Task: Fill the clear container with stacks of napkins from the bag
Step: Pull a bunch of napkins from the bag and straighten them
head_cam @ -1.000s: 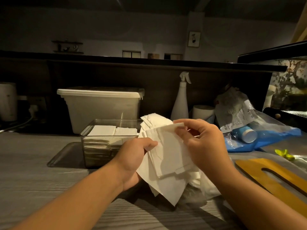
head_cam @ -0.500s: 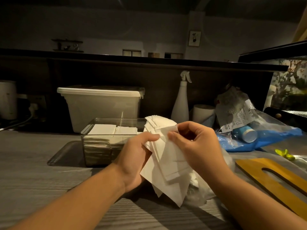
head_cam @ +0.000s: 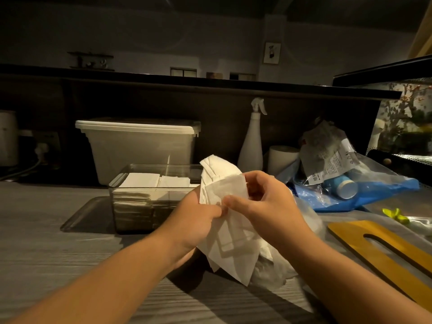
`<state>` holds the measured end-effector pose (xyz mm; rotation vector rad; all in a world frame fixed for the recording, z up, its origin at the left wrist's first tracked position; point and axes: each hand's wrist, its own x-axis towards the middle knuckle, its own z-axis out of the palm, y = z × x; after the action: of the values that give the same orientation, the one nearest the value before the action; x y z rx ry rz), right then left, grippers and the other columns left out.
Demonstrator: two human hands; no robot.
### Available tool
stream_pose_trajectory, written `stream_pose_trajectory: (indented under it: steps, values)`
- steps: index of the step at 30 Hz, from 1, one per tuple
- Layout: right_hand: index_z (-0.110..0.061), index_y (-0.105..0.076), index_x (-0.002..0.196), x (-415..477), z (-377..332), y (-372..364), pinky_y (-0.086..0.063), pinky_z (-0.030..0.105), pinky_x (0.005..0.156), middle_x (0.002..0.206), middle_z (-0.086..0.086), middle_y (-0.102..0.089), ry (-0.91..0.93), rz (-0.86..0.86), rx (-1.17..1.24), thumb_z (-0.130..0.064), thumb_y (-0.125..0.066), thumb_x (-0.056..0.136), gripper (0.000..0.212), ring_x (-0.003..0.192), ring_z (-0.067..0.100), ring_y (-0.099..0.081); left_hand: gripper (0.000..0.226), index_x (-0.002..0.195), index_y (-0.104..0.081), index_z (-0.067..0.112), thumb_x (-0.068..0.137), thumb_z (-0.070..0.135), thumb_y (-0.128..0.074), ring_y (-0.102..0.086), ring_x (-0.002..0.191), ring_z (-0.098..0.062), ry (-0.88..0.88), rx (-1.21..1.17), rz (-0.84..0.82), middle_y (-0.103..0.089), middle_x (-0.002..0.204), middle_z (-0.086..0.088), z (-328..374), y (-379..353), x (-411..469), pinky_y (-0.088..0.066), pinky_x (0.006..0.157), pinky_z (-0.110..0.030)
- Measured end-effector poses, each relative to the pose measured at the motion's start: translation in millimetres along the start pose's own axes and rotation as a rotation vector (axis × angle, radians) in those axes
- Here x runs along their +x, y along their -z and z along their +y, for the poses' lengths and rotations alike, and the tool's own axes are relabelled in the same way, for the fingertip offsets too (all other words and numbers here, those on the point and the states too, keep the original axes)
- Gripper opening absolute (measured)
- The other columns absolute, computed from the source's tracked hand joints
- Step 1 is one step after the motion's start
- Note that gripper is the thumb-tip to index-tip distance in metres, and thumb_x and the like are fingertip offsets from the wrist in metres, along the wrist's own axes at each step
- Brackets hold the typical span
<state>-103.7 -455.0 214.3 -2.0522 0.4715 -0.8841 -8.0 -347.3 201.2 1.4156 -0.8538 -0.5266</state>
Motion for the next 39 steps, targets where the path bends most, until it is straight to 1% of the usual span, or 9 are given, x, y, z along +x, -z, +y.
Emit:
stream_pose_trajectory:
  steps: [6,8,11,16,19,23,28,31,39]
  values:
    - [-0.02,-0.065,0.092,0,1,2,-0.061,0.029,0.074,0.092,-0.008,-0.07,0.05,-0.002,0.087,-0.023,-0.074,0.086,0.012,0.088,0.011,-0.069,0.02,0.097,-0.069,0.018,0.082,0.016,-0.055,-0.068,0.076,-0.017,0.022,-0.14,-0.053,-0.072,0.071,0.003,8,8,-3,-0.053,0.066,-0.03]
    - [-0.015,-0.064,0.091,1,0,5,-0.058,0.029,0.071,0.093,-0.005,-0.071,0.031,-0.015,0.166,-0.028,-0.075,0.079,0.021,0.089,0.014,-0.069,0.036,0.102,-0.069,0.016,0.072,0.031,-0.056,-0.063,0.088,-0.025,0.02,-0.185,-0.032,-0.072,0.079,-0.001,9,11,-4,-0.05,0.078,-0.039]
    - [-0.02,-0.06,0.081,2,-2,11,-0.052,0.026,0.065,0.083,-0.008,-0.07,0.027,-0.029,0.252,-0.032,-0.065,0.061,0.023,0.081,0.011,-0.067,0.027,0.11,-0.068,0.023,0.089,0.032,-0.052,-0.064,0.098,-0.027,0.043,-0.233,0.028,-0.074,0.097,-0.005,11,13,-3,-0.052,0.087,-0.044]
    - [-0.019,-0.064,0.087,0,-3,12,-0.057,0.032,0.07,0.095,-0.012,-0.072,0.046,-0.111,0.315,-0.028,-0.065,0.059,0.03,0.089,0.015,-0.069,0.024,0.115,-0.065,0.025,0.091,0.028,-0.063,-0.066,0.093,-0.026,0.037,-0.198,0.139,-0.074,0.096,-0.005,12,13,1,-0.055,0.075,-0.042]
    - [-0.018,-0.065,0.091,-2,-4,10,-0.057,0.037,0.074,0.107,-0.012,-0.072,0.067,-0.153,0.318,-0.027,-0.065,0.059,0.033,0.095,0.018,-0.068,0.02,0.1,-0.07,0.031,0.08,0.028,-0.072,-0.067,0.09,-0.02,-0.005,-0.186,0.168,-0.077,0.087,0.005,12,12,3,-0.055,0.072,-0.039]
    - [-0.013,-0.062,0.086,1,-3,10,-0.058,0.034,0.075,0.099,-0.007,-0.073,0.09,-0.118,0.33,-0.024,-0.07,0.067,0.023,0.091,0.014,-0.069,0.024,0.101,-0.07,0.03,0.085,0.012,-0.073,-0.071,0.081,-0.013,-0.017,-0.183,0.242,-0.077,0.085,0.008,9,12,6,-0.054,0.056,-0.028]
    - [-0.014,-0.066,0.091,9,2,14,-0.057,0.028,0.076,0.09,-0.002,-0.075,0.024,0.027,0.335,-0.016,-0.072,0.087,0.008,0.087,0.013,-0.071,0.022,0.1,-0.068,0.027,0.085,0.012,-0.074,-0.073,0.076,-0.009,-0.038,-0.186,0.225,-0.077,0.086,0.004,11,15,7,-0.056,0.06,-0.026]
    - [-0.016,-0.067,0.098,11,7,12,-0.056,0.027,0.078,0.094,-0.004,-0.075,-0.051,0.061,0.367,-0.019,-0.073,0.087,0.013,0.091,0.013,-0.071,0.02,0.097,-0.068,0.027,0.085,0.011,-0.073,-0.073,0.081,-0.01,-0.045,-0.175,0.191,-0.077,0.086,0.006,11,15,6,-0.056,0.069,-0.029]
    - [-0.028,-0.061,0.109,10,8,8,-0.06,0.031,0.08,0.103,-0.005,-0.072,-0.062,0.148,0.418,-0.019,-0.077,0.084,0.031,0.095,0.013,-0.07,0.022,0.098,-0.067,0.031,0.085,0.014,-0.073,-0.071,0.082,-0.007,-0.051,-0.137,0.132,-0.076,0.085,0.011,8,14,5,-0.054,0.067,-0.025]
